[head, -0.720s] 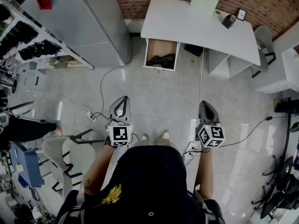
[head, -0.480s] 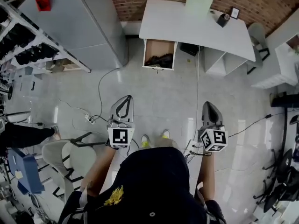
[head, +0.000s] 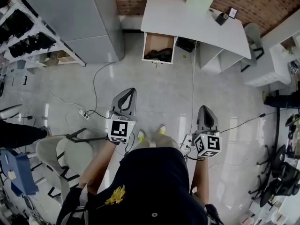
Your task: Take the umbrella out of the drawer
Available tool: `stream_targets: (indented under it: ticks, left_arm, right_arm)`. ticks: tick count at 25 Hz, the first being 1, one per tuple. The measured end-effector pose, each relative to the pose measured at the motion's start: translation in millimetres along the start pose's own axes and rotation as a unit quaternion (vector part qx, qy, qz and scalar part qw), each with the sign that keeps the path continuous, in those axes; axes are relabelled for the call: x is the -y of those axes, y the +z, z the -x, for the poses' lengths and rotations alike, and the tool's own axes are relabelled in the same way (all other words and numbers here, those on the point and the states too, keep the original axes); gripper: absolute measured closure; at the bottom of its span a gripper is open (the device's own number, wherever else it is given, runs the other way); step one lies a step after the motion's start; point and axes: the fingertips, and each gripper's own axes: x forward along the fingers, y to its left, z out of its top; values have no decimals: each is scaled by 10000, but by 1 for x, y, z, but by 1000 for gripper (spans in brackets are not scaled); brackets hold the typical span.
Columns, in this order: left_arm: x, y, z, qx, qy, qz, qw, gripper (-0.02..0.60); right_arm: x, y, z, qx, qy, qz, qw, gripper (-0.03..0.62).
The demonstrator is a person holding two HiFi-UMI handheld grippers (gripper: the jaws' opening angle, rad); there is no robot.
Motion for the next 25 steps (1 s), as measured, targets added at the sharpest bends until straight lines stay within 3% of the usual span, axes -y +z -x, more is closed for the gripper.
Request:
stream_targets:
  ticks: [4, 5, 6, 9, 25]
  left_arm:
    - [-4, 8, 1, 119, 105, -14, 9999, 546]
    - [-2, 10, 1, 163, 104, -43, 9998, 364]
    - [1, 13, 0, 200, 74, -50, 9998, 267]
    - [6, 21, -4, 235, -11, -20, 9997, 226]
    - [38, 36, -56, 103, 56, -202, 9997, 225]
  right_arm:
    - [-9, -5, 6, -90, 106, 118, 9998, 569]
    - [-10, -6, 7, -97, 133, 145, 9998, 569]
    - [-11, -6, 8, -96, 164, 155, 9997, 569]
    - [-14, -4, 7, -75, 272, 167, 9995, 569]
    - [38, 4, -15, 28, 577, 164, 9982, 569]
